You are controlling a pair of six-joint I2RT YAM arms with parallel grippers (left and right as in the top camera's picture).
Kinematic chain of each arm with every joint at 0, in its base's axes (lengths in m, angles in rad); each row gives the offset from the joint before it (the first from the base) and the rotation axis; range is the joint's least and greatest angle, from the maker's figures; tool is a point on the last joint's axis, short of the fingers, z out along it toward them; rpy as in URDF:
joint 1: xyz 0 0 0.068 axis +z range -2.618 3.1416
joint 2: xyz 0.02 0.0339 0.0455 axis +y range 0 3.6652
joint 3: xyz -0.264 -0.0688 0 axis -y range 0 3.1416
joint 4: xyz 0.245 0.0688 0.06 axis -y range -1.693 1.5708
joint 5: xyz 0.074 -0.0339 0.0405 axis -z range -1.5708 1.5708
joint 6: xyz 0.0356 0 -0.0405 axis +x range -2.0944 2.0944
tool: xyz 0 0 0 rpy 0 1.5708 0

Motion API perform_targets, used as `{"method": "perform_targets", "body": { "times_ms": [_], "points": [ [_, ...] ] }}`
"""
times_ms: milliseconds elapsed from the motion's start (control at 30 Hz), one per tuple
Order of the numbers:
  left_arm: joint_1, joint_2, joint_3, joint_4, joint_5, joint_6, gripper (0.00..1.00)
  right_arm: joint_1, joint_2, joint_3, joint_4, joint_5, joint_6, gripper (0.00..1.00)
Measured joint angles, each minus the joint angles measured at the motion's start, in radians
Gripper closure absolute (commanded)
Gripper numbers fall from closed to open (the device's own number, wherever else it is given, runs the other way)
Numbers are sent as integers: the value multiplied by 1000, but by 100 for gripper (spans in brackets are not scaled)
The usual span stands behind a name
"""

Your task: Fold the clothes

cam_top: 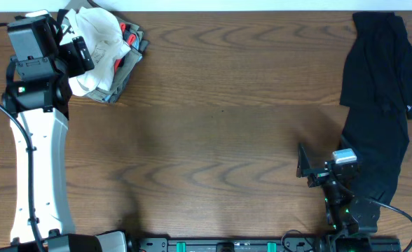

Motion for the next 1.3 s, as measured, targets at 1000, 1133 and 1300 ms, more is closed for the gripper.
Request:
{"method": "perform_targets", "body": {
  "times_ms": [1000, 1133, 1300],
  "points": [
    [-152, -721, -1078, 617, 374, 0, 2, 0, -3, 0, -2, 5, 0, 1],
    [-152, -919, -1220, 626, 369, 0, 2, 0, -3, 0, -2, 5, 0, 1],
    [-152, -1117, -1309, 631, 348, 0, 2, 0, -3, 0, -1, 5, 0, 1]
  ]
}}
